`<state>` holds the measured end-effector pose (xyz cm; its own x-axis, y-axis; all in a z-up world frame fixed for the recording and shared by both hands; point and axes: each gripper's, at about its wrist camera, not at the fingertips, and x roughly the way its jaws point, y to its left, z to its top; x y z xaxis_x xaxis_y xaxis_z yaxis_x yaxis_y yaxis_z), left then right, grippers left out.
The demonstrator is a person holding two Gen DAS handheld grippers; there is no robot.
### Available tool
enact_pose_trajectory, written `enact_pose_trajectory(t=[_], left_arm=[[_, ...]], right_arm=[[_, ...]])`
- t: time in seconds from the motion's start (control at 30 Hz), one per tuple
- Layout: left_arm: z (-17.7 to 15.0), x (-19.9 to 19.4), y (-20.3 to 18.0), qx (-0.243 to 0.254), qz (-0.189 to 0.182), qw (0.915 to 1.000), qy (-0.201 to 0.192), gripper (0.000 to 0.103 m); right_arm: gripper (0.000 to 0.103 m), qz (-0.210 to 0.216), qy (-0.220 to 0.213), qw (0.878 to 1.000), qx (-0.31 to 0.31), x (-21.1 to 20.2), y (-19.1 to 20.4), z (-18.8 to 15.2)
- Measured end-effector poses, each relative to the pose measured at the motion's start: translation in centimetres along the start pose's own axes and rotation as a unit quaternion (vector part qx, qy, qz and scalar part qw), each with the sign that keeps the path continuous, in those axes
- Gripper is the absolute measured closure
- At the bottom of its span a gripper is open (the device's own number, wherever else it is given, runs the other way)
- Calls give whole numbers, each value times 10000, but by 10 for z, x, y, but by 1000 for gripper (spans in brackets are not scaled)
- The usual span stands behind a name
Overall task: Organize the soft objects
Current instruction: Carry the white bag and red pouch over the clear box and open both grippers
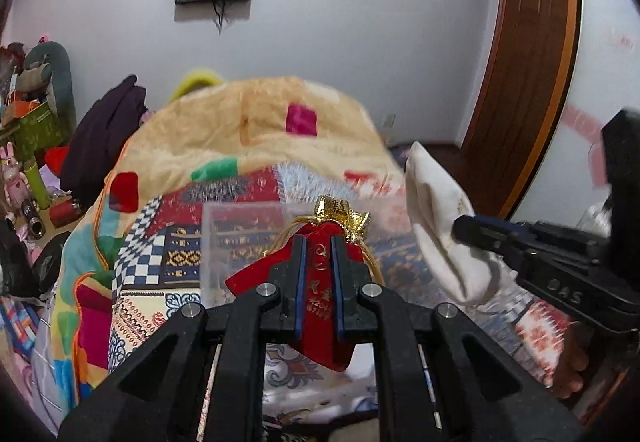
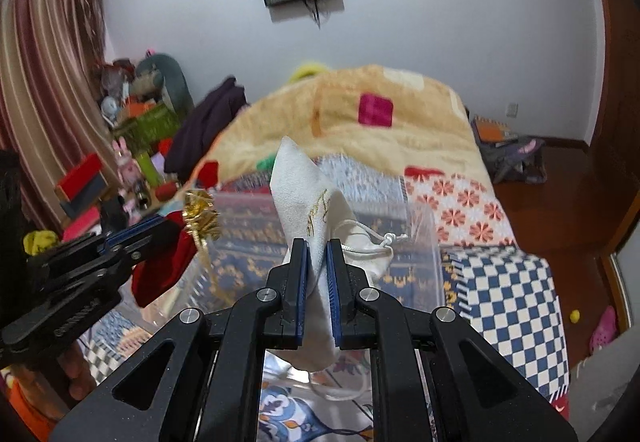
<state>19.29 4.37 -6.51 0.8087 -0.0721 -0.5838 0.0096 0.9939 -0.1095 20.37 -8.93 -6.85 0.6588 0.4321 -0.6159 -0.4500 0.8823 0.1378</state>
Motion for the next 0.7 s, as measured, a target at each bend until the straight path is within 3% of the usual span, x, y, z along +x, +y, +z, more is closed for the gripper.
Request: enact_pose_trajectory(t=[0.27,0.33,0.43,0.5,0.6,0.7], left_arm=[[-11,33,-3,158,111,9981,580,92],[-11,32,-3,130,101,9980,609,88],[-11,27,-3,104,74,9982,578,71],[-9,19,-3,108,102,9988,473,55],[-7,5,-2,77,51,9995,315,51],[-5,-11,0,21,-19,9998,196,43]], right_arm=[[93,96,721,9971,-241,29,3,-8],[92,111,809,9963,-279,31,5,-12],[87,157,828,9960,-306,26,7,-12],[72,200,758,9965,-291,20,6,-11],[54,213,487,9982,-262,1,4,-10],[45,283,258,9989,-258,-18,3,-8]])
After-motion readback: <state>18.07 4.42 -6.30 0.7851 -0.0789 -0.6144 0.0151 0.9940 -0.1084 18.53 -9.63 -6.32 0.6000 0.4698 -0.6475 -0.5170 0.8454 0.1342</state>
